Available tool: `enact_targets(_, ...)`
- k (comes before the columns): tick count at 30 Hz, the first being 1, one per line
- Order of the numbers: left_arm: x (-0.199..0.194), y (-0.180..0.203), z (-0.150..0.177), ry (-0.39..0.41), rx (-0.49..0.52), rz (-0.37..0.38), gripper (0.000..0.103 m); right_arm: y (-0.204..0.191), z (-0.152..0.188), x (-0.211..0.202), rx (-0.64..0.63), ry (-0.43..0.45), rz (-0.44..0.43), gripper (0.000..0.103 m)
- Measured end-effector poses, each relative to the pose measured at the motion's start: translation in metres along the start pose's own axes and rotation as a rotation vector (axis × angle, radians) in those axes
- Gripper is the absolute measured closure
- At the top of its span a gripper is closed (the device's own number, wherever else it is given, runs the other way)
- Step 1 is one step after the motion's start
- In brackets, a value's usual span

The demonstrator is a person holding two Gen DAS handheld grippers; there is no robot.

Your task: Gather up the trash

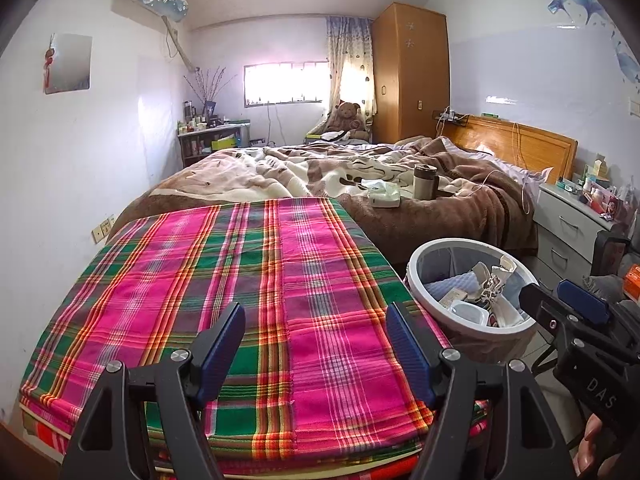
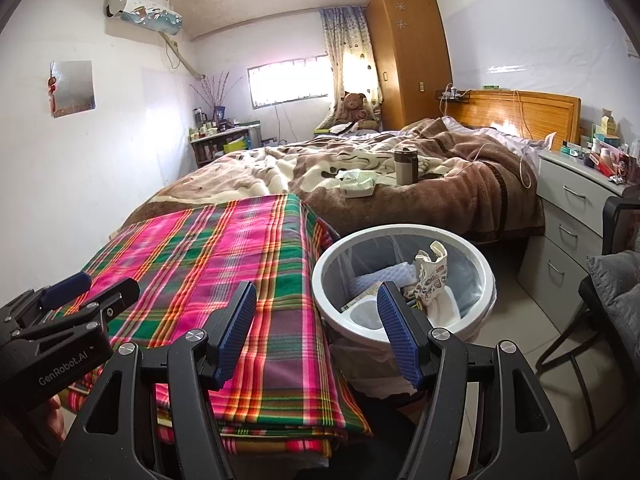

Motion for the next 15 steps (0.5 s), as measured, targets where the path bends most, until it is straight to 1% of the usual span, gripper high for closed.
enact_targets(15, 0.0025, -0.0012, 0.0014, -0.006, -0.006, 0.009, 0.031, -0.0039, 0.0008, 0.0008, 0.000, -0.005, -0.001, 0.039)
Point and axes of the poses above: each gripper's, at about its wrist camera, not at the fingertips, and x roughly the way its jaws point, y to its right, z to its underside, the point moved 2 cm from there along x, roughly the way its jaws point, and after that the axes turned 10 degrees about x, right-handed, at the moved point
